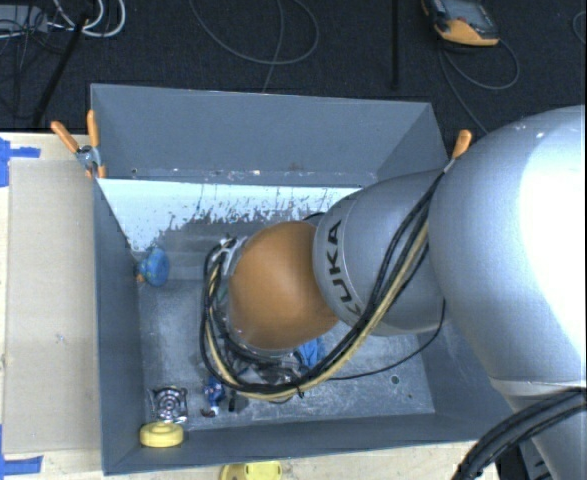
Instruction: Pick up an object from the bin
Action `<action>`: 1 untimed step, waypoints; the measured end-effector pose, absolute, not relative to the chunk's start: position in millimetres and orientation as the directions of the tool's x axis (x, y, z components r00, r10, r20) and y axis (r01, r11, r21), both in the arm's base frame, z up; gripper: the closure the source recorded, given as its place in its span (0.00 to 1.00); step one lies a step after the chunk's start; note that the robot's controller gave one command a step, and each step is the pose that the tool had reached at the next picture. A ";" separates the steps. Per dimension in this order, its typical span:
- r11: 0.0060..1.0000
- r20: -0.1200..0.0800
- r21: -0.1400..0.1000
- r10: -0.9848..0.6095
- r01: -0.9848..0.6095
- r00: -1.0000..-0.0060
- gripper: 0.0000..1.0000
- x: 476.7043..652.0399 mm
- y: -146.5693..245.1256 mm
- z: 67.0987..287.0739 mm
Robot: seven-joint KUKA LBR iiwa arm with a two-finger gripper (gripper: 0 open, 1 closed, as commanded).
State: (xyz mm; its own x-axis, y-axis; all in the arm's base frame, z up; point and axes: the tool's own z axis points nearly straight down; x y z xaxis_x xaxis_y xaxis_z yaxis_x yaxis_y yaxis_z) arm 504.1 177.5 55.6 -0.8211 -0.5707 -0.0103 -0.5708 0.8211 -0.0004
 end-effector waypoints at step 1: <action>0.820 -0.013 0.000 -0.572 -0.572 -0.820 1.00 503.5 177.1 57.3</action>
Offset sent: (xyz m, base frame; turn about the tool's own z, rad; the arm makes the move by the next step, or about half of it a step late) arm 0.0002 0.0000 0.0144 0.0000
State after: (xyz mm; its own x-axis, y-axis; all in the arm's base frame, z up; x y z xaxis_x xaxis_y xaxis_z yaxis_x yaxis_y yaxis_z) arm 503.5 177.1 57.3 -0.8203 -0.5718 -0.0129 -0.5718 0.8204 -0.0003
